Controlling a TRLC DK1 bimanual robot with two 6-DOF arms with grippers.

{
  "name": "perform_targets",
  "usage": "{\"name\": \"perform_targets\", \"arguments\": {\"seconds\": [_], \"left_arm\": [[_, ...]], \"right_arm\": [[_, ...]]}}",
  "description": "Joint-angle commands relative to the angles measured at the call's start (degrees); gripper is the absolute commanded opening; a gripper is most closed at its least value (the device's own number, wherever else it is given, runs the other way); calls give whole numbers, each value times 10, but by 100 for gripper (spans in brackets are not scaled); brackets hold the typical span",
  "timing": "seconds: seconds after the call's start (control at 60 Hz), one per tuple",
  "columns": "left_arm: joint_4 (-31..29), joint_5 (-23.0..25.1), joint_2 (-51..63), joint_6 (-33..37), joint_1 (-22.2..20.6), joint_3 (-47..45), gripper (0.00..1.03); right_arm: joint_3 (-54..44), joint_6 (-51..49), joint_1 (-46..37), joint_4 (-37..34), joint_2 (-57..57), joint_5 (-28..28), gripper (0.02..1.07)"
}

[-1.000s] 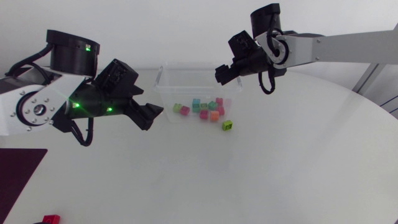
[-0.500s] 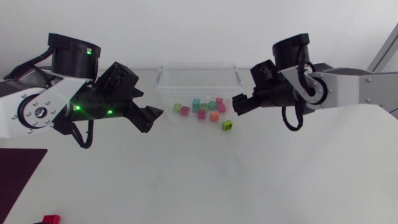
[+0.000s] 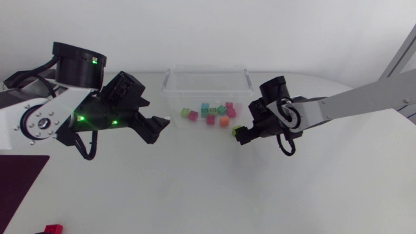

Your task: Pick up the duplo bricks and place them in the container

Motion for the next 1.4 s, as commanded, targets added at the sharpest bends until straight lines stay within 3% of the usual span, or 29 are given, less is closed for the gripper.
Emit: {"name": "perform_targets", "arguments": {"seconds": [0.0, 0.3, 0.45, 0.533, 0.717, 0.933, 1.183, 1.383], "left_arm": [[8, -2, -12, 9, 5, -14, 98], [17, -2, -8, 7, 6, -18, 98], [17, -2, -6, 8, 7, -17, 98], [20, -2, -4, 7, 6, -17, 98], [23, -2, 1, 6, 4, -15, 98], [26, -2, -6, 3, 8, -28, 98], [26, -2, -26, -24, 30, -35, 98], [38, -2, -38, -71, 57, -34, 98]], "right_arm": [[22, 17, 10, 16, 27, 5, 99], [83, 17, 27, 23, 101, 13, 98], [92, 17, 28, 27, 116, 15, 90], [91, 17, 25, 31, 119, 17, 80], [86, 17, 19, 39, 117, 19, 35], [66, 15, 12, 17, 77, 15, 33], [2, 15, 20, -11, -94, 17, 33], [18, 16, 33, -33, -185, 30, 33]]}}
